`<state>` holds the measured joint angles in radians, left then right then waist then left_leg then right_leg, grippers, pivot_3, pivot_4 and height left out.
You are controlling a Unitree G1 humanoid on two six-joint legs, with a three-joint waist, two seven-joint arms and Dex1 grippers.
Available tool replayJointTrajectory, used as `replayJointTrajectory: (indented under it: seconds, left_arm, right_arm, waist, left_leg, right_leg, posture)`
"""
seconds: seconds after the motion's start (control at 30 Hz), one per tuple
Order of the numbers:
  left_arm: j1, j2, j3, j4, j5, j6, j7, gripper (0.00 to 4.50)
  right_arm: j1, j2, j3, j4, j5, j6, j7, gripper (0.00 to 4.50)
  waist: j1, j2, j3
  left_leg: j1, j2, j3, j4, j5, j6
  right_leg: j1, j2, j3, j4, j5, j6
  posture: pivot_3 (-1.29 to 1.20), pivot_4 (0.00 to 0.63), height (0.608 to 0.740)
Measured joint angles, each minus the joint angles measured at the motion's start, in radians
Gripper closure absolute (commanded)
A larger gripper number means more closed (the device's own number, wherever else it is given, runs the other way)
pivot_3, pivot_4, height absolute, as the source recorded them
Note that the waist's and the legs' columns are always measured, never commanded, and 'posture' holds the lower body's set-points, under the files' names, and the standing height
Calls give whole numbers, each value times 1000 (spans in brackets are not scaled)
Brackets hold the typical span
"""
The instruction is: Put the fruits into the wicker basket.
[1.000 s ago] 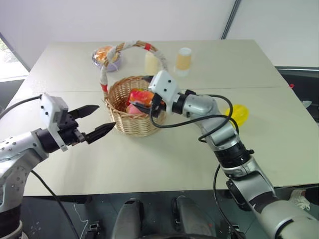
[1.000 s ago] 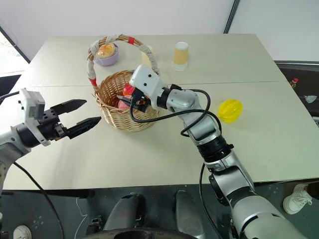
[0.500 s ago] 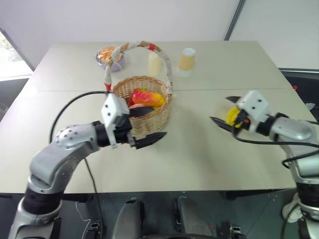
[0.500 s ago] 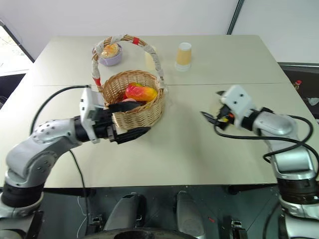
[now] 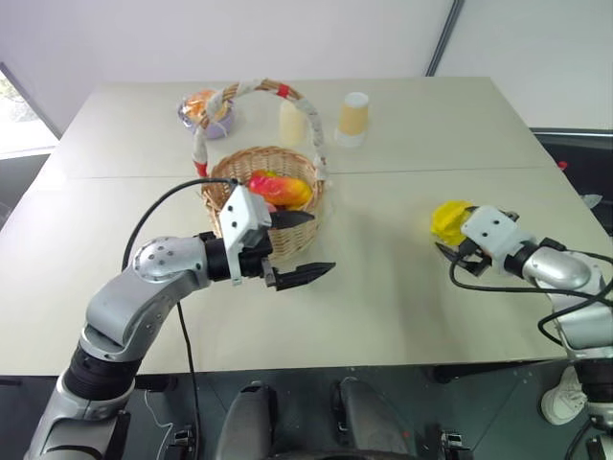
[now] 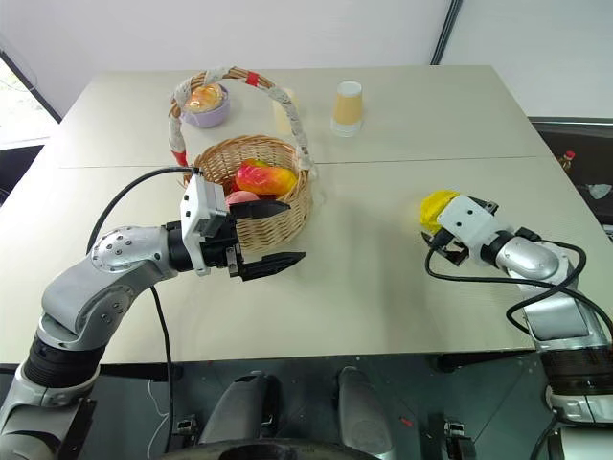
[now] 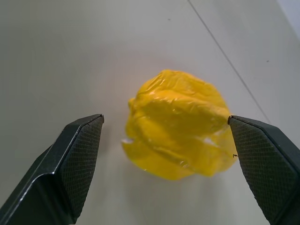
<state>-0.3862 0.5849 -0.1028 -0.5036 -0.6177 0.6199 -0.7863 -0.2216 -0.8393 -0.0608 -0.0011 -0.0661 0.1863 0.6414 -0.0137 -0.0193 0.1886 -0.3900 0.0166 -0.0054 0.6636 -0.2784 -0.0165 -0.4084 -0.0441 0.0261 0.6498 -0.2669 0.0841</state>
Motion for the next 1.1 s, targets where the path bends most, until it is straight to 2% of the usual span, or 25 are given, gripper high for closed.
replayJointTrajectory:
  seconds: [0.17,0.37,0.57,0.8,0.9,1.0,1.03,1.1]
  left_arm:
    - [20,5,5,-2,-1,0,2,0]
    - [26,9,12,-8,-1,0,0,0]
    - [25,1,10,-7,-1,-1,-2,0]
    - [39,2,12,-10,-1,-1,4,0]
    - [40,2,12,-13,-1,-1,6,0]
    - [40,3,12,-16,-1,-1,9,0]
    - [40,3,12,-16,-1,-1,10,0]
    - [40,3,13,-16,-1,-1,10,0]
  right_arm:
    - [25,-40,4,-19,2,-53,54,69]
    - [28,-179,20,-10,-82,-196,114,69]
    - [-90,-196,156,180,-256,-393,77,69]
    - [-214,-194,230,366,-369,-566,-8,69]
    - [-232,-191,247,402,-388,-603,-25,949]
    - [-239,-189,252,417,-402,-625,-45,2459]
    - [-241,-189,252,420,-405,-628,-51,2816]
    - [-241,-189,252,420,-416,-632,-66,2816]
  waist:
    - [1,0,0]
    - [-1,1,0]
    - [-4,1,1]
    - [-2,1,1]
    - [-2,1,1]
    - [-3,1,1]
    - [-3,1,1]
    - [-2,1,1]
  left_leg:
    - [0,0,0,0,0,0]
    - [0,0,0,0,0,0]
    - [1,0,1,0,0,-1]
    - [0,0,0,0,1,-2]
    - [0,0,0,0,1,-2]
    - [0,0,0,0,1,-2]
    - [0,0,0,0,1,-2]
    - [0,0,0,0,1,-2]
  right_leg:
    - [0,-1,0,0,0,0]
    - [0,0,0,0,0,0]
    - [0,0,0,0,0,0]
    - [0,-1,0,0,0,0]
    - [0,-1,0,0,0,0]
    - [0,-1,0,0,0,0]
    - [0,-1,0,0,0,0]
    - [0,-1,0,0,0,0]
  posture:
    - [0,150,740]
    - [0,150,740]
    - [0,150,740]
    - [0,150,740]
    - [0,150,740]
    - [0,150,740]
    - [0,150,740]
    - [0,150,740]
